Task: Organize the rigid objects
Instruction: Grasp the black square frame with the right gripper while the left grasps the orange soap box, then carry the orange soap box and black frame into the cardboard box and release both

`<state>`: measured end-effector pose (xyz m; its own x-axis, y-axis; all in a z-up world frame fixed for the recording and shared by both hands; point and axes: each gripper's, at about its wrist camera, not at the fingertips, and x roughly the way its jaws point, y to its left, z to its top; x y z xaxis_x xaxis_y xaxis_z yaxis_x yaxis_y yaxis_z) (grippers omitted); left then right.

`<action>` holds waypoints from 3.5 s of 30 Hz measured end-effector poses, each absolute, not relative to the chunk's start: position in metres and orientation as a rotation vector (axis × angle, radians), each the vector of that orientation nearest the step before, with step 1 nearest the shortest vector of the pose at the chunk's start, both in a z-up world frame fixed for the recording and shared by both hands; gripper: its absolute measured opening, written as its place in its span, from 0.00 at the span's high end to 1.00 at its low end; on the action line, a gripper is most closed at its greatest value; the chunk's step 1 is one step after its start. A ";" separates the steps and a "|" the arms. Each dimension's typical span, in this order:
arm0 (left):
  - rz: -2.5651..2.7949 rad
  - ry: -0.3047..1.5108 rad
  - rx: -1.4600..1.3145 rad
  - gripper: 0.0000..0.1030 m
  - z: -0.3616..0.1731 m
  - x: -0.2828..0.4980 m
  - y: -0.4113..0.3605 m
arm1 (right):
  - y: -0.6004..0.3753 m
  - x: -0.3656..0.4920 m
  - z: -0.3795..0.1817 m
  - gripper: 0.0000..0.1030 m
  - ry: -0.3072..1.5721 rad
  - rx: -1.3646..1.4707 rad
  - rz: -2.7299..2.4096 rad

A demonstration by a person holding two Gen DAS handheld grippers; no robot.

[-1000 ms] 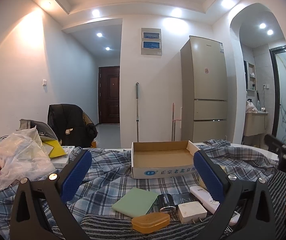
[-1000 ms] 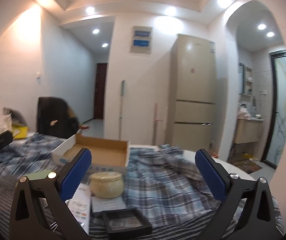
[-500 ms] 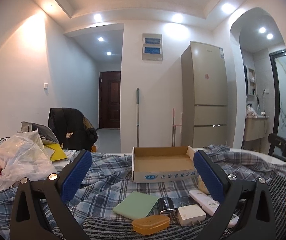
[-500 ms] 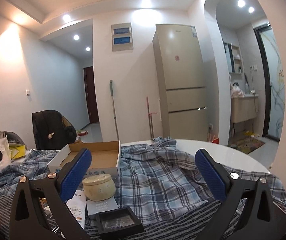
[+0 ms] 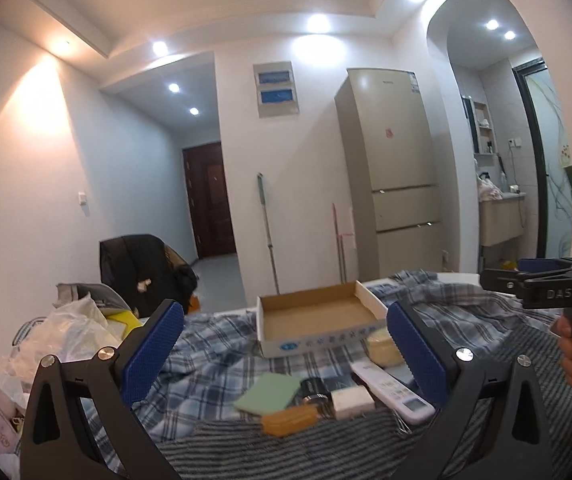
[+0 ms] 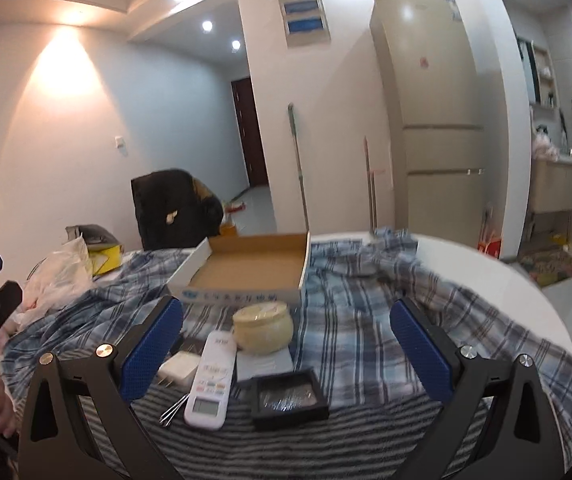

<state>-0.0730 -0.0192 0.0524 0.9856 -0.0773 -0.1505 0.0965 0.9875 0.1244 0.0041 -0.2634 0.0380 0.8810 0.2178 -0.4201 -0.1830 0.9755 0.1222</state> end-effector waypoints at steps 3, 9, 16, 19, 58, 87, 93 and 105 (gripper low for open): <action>-0.080 0.170 0.140 0.00 0.048 -0.071 -0.017 | -0.260 0.019 0.025 0.00 0.576 0.045 0.221; -0.130 0.414 0.088 0.00 0.019 -0.036 -0.001 | -0.242 0.051 -0.017 0.00 0.797 -0.016 0.270; -0.139 0.597 0.019 0.01 -0.011 0.001 0.025 | -0.229 0.071 -0.047 0.06 0.932 -0.102 0.243; -0.133 0.631 0.014 0.01 -0.013 0.011 0.032 | -0.228 0.078 -0.058 0.13 0.983 -0.123 0.245; -0.517 1.019 0.118 0.45 -0.077 0.104 0.023 | -0.230 0.074 -0.065 0.26 1.050 -0.092 0.297; -0.372 0.866 0.106 0.57 -0.040 0.066 0.021 | -0.235 0.072 -0.052 0.33 0.965 -0.051 0.227; -0.295 0.766 0.095 0.57 -0.006 0.046 0.018 | -0.241 0.062 -0.028 0.33 0.924 -0.013 0.222; -0.203 0.550 -0.006 0.57 0.109 0.084 0.007 | -0.215 0.094 0.095 0.33 0.691 -0.011 0.205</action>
<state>0.0836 0.0073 0.1086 0.8332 -0.1931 -0.5182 0.1896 0.9800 -0.0602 0.0943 -0.2152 0.0949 0.7511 0.1839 -0.6340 -0.1912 0.9799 0.0576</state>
